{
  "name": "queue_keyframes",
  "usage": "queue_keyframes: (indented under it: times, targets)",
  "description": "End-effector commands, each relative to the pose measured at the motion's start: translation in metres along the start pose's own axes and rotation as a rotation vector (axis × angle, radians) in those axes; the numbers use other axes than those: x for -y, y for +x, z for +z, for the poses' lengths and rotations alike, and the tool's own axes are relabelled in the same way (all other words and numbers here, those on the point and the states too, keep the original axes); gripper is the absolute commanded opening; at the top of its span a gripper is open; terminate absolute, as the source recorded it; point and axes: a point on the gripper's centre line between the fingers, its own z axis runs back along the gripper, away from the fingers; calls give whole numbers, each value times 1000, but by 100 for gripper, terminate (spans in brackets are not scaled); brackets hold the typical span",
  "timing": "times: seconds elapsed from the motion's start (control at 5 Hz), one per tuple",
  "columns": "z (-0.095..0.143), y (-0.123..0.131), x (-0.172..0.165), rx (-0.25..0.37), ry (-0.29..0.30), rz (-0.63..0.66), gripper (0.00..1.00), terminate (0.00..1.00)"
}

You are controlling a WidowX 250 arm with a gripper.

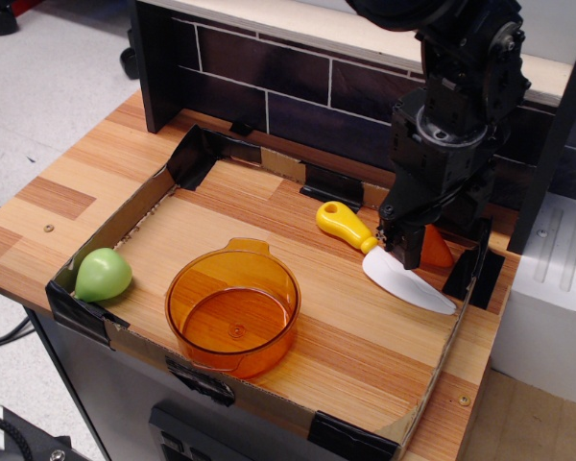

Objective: Take carrot out of pot

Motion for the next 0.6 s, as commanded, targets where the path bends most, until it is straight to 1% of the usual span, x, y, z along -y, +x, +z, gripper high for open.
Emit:
queue_keyframes:
  times: [0.0,0.2,0.4]
  targets:
    - [65,-6,6,30,-155,10,100,0]
    - [98,-3,2,9,-179,-10,100,0]
    - [98,-3,2,9,-179,-10,100,100]
